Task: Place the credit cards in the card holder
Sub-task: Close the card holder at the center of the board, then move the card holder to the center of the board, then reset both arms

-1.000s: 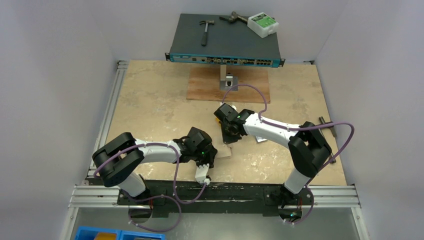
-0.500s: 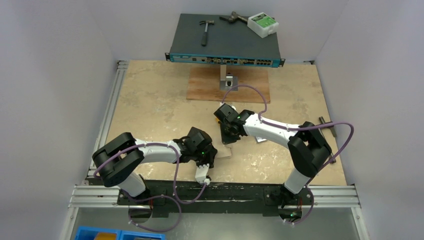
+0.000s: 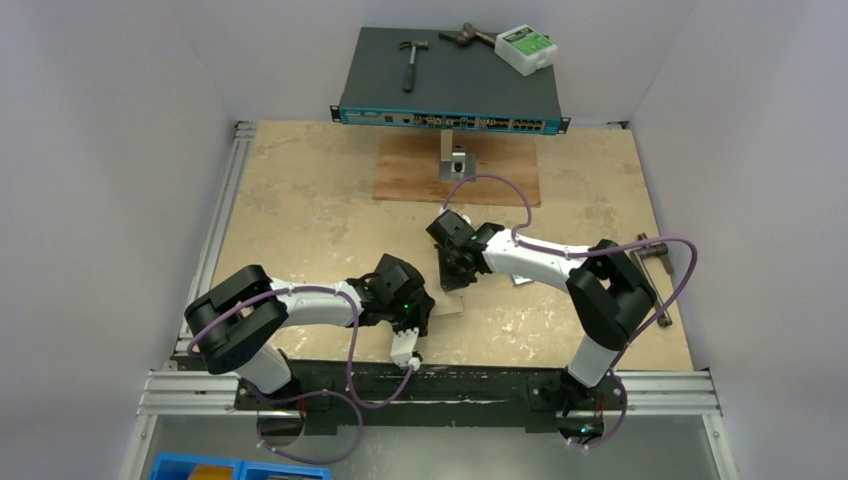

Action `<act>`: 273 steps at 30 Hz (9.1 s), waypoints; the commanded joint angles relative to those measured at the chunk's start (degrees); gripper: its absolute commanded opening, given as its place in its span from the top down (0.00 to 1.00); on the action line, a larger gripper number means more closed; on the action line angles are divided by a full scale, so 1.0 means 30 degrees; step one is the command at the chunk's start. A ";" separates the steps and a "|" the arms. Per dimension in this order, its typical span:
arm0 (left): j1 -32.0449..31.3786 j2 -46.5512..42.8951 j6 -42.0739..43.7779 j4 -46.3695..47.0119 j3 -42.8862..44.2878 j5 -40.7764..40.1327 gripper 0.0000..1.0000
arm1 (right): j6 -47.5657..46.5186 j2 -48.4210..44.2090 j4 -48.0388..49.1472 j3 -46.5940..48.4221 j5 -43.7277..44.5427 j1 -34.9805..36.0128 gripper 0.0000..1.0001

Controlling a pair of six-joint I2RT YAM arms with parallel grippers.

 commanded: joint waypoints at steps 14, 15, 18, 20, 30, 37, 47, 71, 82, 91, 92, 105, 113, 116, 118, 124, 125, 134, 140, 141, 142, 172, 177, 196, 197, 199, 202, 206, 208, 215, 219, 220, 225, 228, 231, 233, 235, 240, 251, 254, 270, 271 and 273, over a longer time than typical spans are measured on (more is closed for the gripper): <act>-0.0223 0.0504 -0.0757 -0.2997 -0.0239 -0.0061 0.92 | 0.0484 -0.1043 0.0116 -0.0995 0.1331 0.0077 1.00; -0.0218 0.0496 -0.0761 -0.3022 -0.0224 -0.0087 0.92 | 0.0485 -0.1045 0.0155 -0.1033 0.1256 0.0085 1.00; -0.0205 0.0522 -0.0761 -0.3053 -0.0202 -0.0075 0.92 | 0.0485 -0.1101 0.0315 -0.1089 0.1121 0.0086 1.00; -0.0204 0.0528 -0.0763 -0.3059 -0.0181 -0.0111 0.92 | 0.0485 -0.1036 0.0225 -0.1016 0.1413 0.0086 1.00; -0.0234 0.0552 -0.0761 -0.3177 -0.0067 -0.0145 0.92 | 0.0053 -0.1129 0.0907 -0.1297 0.0498 0.0111 1.00; -0.0234 0.0570 -0.0798 -0.3233 -0.0042 -0.0168 0.93 | -0.0176 -0.0807 0.1092 -0.1306 -0.0136 0.0130 1.00; -0.0250 0.0591 -0.0851 -0.3323 0.0047 -0.0167 0.93 | -0.0626 0.0414 0.0595 -0.1015 0.0183 0.0823 1.00; -0.0243 0.0689 -0.1113 -0.3533 0.0301 -0.0180 0.93 | 0.0284 0.2394 0.0207 -0.1573 0.2541 0.4076 1.00; -0.0114 0.0828 -0.2247 -0.3252 0.0613 0.0152 0.93 | 0.1484 0.3298 0.0704 -0.2616 0.2909 0.6221 1.00; 0.0782 -0.0777 -0.2755 -0.1720 -0.0183 0.0458 0.91 | 0.1477 0.4983 0.1740 -0.3669 0.2114 0.6961 1.00; 0.0955 -0.1099 -0.2699 -0.1526 -0.0506 0.0458 0.90 | 0.1367 0.5186 0.1907 -0.3714 0.1888 0.6966 1.00; 0.4336 -0.7056 -0.6546 -0.3153 -0.1044 0.1459 0.67 | 0.0703 0.6816 0.1189 -0.3804 0.0432 0.7164 1.00; 0.8662 -1.0754 -1.3488 -0.6785 0.0625 0.3888 0.62 | -0.0204 0.7701 -0.0599 -0.3064 0.0456 0.7703 1.00; 1.0512 -1.0692 -1.6007 -0.8602 0.1993 0.4287 0.61 | -0.0586 0.8283 -0.1426 -0.2640 0.0262 0.8128 1.00; 1.1716 -1.0156 -1.7555 -0.9807 0.3328 0.4667 0.60 | -0.0897 0.8512 -0.1960 -0.2193 0.0196 0.8321 1.00; 1.3592 -1.0140 -2.0024 -0.9690 0.4360 0.5882 0.60 | -0.1124 0.8699 -0.2927 -0.1562 0.0428 0.8491 1.00; 1.3686 -0.9967 -2.0318 -0.9733 0.4566 0.5990 0.60 | -0.1024 0.8588 -0.3097 -0.1470 0.0583 0.8486 1.00; 1.5215 -0.8731 -2.5965 -0.9789 0.6944 0.6927 0.59 | 0.1163 0.5296 -0.2763 -0.1937 0.1326 0.8011 0.49; 1.6026 -0.8639 -2.7983 -1.1241 0.8642 0.7048 0.58 | 0.1373 0.3408 -0.3506 -0.0905 0.2656 0.7758 0.39; 1.6074 -0.8666 -2.8077 -1.1209 0.8670 0.7057 0.58 | 0.1251 0.3129 -0.3934 -0.0318 0.2978 0.7574 0.39; 1.6091 -0.8652 -2.8119 -1.1139 0.8653 0.7058 0.58 | 0.1112 0.2878 -0.4427 0.0293 0.3373 0.7361 0.39; 1.6114 -0.8281 -2.7347 -1.3206 0.7871 0.7417 0.60 | 0.1602 -0.0990 -0.5457 0.0649 0.4786 0.5088 0.45; 1.6118 -0.8584 -2.7217 -1.3208 0.7455 0.7481 0.60 | 0.0879 -0.0130 -0.5364 0.1110 0.4762 0.5171 0.44; 1.6142 -0.7625 -2.7390 -1.2587 0.7533 0.7098 0.60 | 0.2353 -0.1584 -0.2809 -0.0419 0.4679 0.2048 0.88; 1.6143 -0.7489 -2.7487 -1.2596 0.7628 0.7177 0.60 | 0.2414 -0.1695 -0.2778 -0.0331 0.4498 0.2056 0.85; 1.6144 -0.7204 -2.7643 -1.2710 0.7843 0.7289 0.61 | 0.2474 -0.2114 -0.2634 -0.0233 0.4187 0.2047 0.68; 1.6142 -0.7020 -2.7692 -1.2913 0.8175 0.7166 0.61 | 0.2067 -0.2329 -0.3160 0.0581 0.4467 0.2034 0.52; 1.6169 -0.6972 -2.7699 -1.3166 0.8258 0.7163 0.61 | 0.1075 -0.1855 -0.4433 0.2201 0.5211 0.2045 0.50; 1.6187 -0.6979 -2.7727 -1.3322 0.8243 0.7182 0.61 | 0.0643 -0.1585 -0.4623 0.2508 0.5408 0.2029 0.50; 1.6468 -0.6969 -2.7812 -1.3496 0.7751 0.6913 0.61 | -0.0901 -0.0867 -0.3936 0.2300 0.4830 0.2019 0.51; 1.6721 -0.7082 -2.8104 -1.3606 0.7524 0.7153 0.61 | -0.1624 -0.0723 -0.3490 0.1858 0.4619 0.2019 0.55; 1.6750 -0.7142 -2.8137 -1.3581 0.7422 0.7173 0.61 | -0.1676 -0.0613 -0.3522 0.1818 0.4619 0.1997 0.58; 1.6930 -0.7159 -2.8154 -1.3454 0.7093 0.7204 0.61 | -0.1717 -0.0408 -0.3738 0.1620 0.5264 0.2004 0.63; 1.7076 -0.7103 -2.8201 -1.3279 0.6924 0.7227 0.61 | -0.1573 -0.0598 -0.3951 0.1526 0.5611 0.1823 0.65; 1.7422 -0.6981 -2.8661 -1.2981 0.6910 0.7298 0.61 | -0.1349 -0.1795 -0.3101 0.0890 0.4743 0.0857 0.62; 1.7972 -0.6898 -2.9006 -1.2686 0.6944 0.7760 0.61 | -0.1395 -0.2944 -0.2209 0.0394 0.4277 -0.0103 0.50; 1.8729 -0.6752 -2.9401 -1.2306 0.7017 0.8079 0.61 | -0.1637 -0.4272 -0.1035 0.0086 0.4174 -0.1189 0.36; 2.1233 -0.6465 -3.0778 -1.0144 0.6829 0.8067 0.61 | -0.2381 -0.7826 0.2198 -0.1455 0.4398 -0.5349 0.22; 2.3876 -0.5833 -3.4826 0.0609 0.2306 0.7631 0.60 | -0.8219 -1.1536 1.6017 -0.8757 1.3555 -1.0554 0.01; 2.3936 -0.5602 -3.6222 0.3052 0.1615 0.7797 0.60 | -0.8567 -1.0246 1.8614 -0.9656 1.2954 -1.1485 0.01; 2.3630 -0.4337 -4.0635 1.6698 -0.4464 0.7003 0.51 | -1.1288 -0.4667 3.2030 -1.4106 0.9690 -1.2137 0.01; 2.2968 -0.3972 -4.0085 1.7278 -0.4623 0.6158 0.48 | -1.1658 -0.4790 3.3141 -1.4771 0.9376 -1.2172 0.01; 2.1345 -0.4516 -3.8710 1.5068 -0.4152 0.3730 0.47 | -1.2295 -0.5056 3.5332 -1.6075 0.8836 -1.2132 0.01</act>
